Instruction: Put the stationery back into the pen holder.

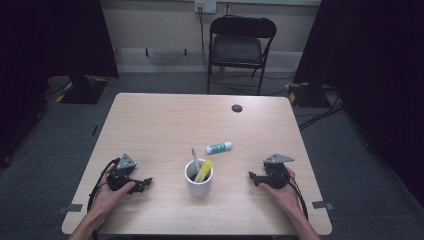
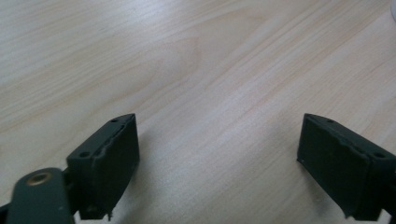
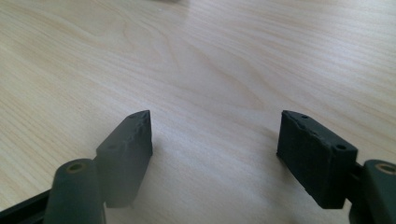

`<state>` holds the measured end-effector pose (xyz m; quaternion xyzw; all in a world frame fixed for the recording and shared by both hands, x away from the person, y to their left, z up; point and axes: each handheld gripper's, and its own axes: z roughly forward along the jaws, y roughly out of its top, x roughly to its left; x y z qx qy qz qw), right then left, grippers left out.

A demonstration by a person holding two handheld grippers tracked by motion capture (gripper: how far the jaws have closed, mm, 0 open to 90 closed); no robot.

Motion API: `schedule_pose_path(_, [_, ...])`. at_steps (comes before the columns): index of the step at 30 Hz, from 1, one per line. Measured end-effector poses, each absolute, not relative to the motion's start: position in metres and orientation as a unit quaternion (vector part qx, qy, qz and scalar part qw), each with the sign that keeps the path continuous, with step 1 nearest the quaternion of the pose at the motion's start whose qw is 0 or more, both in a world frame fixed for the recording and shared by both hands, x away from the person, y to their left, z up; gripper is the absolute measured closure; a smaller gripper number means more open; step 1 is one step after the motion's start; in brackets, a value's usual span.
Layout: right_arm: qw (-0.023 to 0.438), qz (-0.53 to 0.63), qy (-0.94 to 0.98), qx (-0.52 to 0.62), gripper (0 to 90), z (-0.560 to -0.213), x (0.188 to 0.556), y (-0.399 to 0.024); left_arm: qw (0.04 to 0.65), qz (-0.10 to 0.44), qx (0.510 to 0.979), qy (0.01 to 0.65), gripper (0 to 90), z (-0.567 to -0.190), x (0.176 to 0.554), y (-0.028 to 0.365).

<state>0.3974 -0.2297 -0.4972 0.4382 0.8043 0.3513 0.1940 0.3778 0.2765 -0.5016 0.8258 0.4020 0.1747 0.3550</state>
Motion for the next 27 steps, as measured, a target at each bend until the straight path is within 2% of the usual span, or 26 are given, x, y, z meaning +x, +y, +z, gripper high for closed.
schedule_pose_path(16, [0.175,0.395,0.808,0.401,29.4,-0.475,0.404,-0.216,0.354,0.176,0.825,0.404,8.5,-0.502,0.378,0.277])
schedule_pose_path(27, [0.170,0.415,0.806,0.386,33.9,-0.463,0.423,-0.203,0.354,0.176,0.825,0.404,8.4,-0.502,0.378,0.277])
